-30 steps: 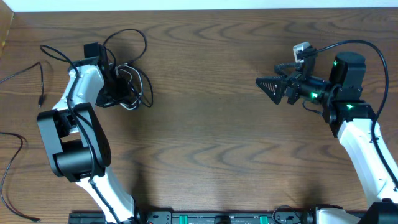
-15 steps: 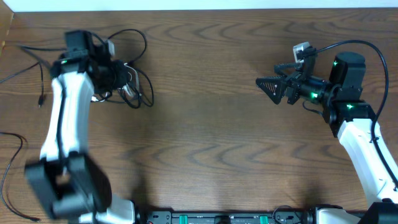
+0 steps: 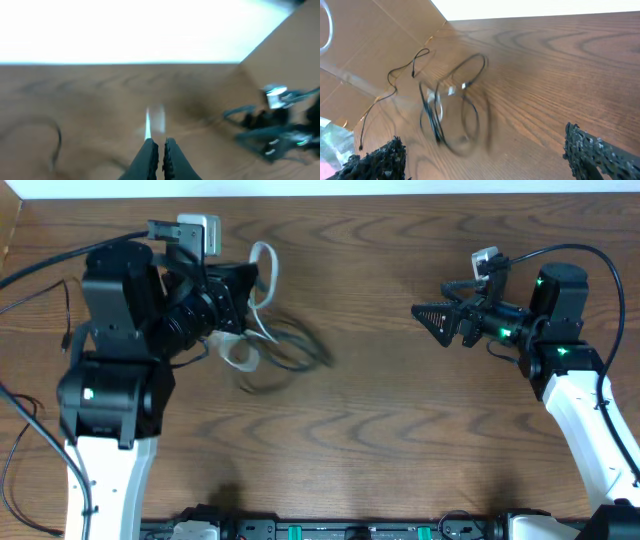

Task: Untangle cables

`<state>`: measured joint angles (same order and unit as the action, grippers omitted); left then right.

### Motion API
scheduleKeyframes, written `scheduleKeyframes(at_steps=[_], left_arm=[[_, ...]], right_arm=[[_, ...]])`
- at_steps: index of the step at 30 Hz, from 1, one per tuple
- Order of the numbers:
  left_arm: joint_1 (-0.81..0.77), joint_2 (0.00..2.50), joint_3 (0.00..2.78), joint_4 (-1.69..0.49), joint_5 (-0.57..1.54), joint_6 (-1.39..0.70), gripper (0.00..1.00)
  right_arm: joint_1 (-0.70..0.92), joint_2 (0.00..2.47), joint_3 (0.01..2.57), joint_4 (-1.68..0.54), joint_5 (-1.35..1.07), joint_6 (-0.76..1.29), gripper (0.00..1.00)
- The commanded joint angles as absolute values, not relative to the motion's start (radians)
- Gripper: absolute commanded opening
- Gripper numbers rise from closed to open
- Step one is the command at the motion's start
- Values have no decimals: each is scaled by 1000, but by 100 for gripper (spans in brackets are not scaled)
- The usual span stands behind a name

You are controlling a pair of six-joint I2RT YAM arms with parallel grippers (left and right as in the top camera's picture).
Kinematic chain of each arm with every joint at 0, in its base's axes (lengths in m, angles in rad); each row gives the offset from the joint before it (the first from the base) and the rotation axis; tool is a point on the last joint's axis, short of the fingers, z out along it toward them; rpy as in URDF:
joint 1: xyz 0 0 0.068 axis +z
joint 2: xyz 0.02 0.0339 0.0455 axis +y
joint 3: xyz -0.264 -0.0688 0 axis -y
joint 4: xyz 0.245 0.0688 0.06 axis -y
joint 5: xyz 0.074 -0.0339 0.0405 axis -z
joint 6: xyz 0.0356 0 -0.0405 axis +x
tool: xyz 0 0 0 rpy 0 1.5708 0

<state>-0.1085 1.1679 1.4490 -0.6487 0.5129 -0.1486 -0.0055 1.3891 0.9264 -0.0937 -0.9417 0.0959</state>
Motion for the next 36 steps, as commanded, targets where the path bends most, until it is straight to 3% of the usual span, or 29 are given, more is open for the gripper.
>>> scheduleKeyframes(at_steps=[1,9,20,26,30,36], left_arm=[[-161,1149,1463,-548,586,-278,7],[-214,1169,1463,-380,616,-353,7],[-214,1271,1463,-712,328,-311,8],[-214,1336,1463,-789,256,-299,7],[-214,1348,1463,-798,256,-297,7],[-214,1348,1463,-808,256,-297,7]], right_arm=[[-7,1375,934,-94,-941,99,99],[-7,1375,934,-100,-942,72,99],[52,1375,934,-260,-945,69,99],[198,1378,934,-442,-834,-302,99],[274,1393,933,-448,-627,-385,92],[357,1512,933,-359,-604,-443,91]])
